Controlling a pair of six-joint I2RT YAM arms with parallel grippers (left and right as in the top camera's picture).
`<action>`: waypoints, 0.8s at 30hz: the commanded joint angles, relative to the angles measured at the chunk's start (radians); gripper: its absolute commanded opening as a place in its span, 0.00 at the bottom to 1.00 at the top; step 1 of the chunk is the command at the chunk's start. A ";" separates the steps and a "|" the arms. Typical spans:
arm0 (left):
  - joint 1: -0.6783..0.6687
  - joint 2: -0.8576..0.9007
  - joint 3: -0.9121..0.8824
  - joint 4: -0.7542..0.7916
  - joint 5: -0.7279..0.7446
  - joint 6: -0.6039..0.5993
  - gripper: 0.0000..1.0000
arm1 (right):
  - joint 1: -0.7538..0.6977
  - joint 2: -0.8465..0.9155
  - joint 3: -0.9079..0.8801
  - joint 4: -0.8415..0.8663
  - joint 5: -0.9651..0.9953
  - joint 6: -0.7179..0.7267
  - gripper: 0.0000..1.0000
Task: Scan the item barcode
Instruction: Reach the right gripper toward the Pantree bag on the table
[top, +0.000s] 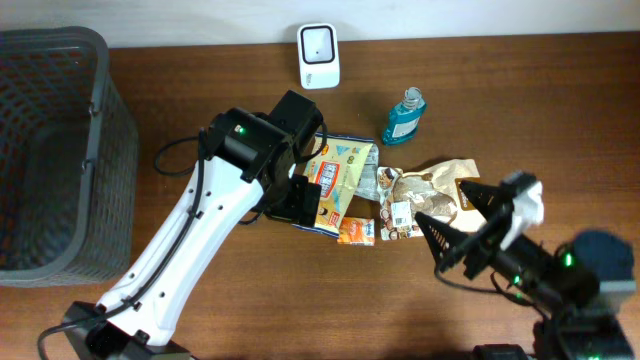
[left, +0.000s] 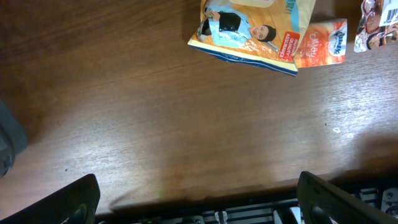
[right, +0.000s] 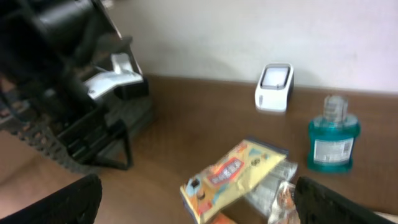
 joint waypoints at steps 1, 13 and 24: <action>0.005 -0.021 0.006 -0.001 -0.014 0.002 0.99 | 0.005 0.113 0.100 -0.054 -0.088 -0.051 0.98; 0.005 -0.021 0.006 -0.001 -0.014 0.001 0.99 | 0.005 0.293 0.105 -0.012 -0.521 -0.018 0.98; 0.005 -0.021 0.006 -0.001 -0.014 0.001 0.99 | 0.005 0.480 0.105 -0.171 0.071 0.356 0.87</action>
